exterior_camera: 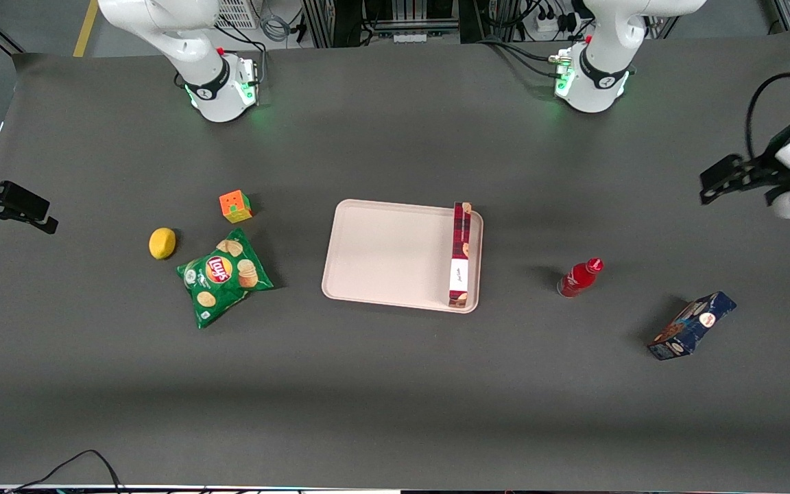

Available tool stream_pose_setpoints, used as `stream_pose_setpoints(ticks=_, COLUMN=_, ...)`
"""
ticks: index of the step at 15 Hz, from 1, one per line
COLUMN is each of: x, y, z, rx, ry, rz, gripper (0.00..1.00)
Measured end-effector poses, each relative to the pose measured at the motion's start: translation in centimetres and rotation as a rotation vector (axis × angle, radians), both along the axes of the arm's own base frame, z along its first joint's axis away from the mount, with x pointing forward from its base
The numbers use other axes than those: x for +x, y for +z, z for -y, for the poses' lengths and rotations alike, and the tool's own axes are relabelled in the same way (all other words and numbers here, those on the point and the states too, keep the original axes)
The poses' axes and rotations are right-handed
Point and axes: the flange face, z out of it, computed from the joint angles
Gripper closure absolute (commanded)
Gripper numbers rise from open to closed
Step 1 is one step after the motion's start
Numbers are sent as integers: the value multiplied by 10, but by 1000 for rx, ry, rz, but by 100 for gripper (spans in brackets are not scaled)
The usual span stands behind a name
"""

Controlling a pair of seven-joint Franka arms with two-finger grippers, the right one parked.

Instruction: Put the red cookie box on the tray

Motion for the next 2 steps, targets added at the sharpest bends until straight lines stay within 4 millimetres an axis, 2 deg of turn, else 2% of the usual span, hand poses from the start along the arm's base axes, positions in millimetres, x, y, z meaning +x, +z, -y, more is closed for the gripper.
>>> stream_pose_setpoints(ticks=2, x=-8, y=12, z=-11, rx=-2, ry=-4, rz=9, gripper=0)
